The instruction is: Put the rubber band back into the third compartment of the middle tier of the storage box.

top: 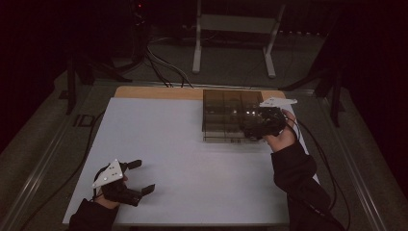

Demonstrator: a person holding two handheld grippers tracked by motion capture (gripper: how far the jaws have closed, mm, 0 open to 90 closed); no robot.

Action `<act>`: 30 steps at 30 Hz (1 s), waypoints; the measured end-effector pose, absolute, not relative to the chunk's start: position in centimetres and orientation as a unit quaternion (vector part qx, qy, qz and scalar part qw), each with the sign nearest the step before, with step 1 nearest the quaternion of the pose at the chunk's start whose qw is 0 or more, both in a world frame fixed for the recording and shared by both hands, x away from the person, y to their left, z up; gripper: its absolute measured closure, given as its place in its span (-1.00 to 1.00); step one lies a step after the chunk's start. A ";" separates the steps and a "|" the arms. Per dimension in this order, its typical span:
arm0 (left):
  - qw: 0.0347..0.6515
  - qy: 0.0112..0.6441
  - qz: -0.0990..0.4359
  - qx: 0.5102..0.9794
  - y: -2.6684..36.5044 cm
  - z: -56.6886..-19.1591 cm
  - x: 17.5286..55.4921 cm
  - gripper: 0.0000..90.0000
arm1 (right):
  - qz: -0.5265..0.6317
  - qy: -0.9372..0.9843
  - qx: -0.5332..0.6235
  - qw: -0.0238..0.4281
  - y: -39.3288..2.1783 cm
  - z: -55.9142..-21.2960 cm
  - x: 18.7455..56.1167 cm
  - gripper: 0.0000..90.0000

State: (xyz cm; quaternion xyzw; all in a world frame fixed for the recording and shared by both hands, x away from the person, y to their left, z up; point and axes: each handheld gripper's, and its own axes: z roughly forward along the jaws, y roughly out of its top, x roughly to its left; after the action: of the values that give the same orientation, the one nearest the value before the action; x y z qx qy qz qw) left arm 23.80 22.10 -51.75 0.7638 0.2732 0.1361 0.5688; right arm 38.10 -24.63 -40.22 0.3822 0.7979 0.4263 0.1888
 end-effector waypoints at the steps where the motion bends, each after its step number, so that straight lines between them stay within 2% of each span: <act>1: 0.568 0.273 0.136 0.764 22.1 -51.8 23.8 -0.99 | 0.428 0.797 0.381 0.192 -24.6 -40.1 37.9 -1.00; 14: 0.568 0.272 0.138 0.764 22.1 -51.7 23.7 -0.99 | 0.460 0.787 0.362 0.196 -25.1 -40.2 35.9 -1.00; 30: 0.568 0.271 0.138 0.765 22.1 -51.7 23.7 -0.99 | 0.464 0.793 0.350 0.184 -25.4 -43.6 33.3 -1.00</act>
State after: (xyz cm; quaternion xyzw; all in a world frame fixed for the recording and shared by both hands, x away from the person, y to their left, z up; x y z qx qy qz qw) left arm 23.69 22.09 -51.68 0.7652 0.2706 0.1383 0.5675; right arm 33.35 -25.42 -43.57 0.3495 0.7933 0.4635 0.1835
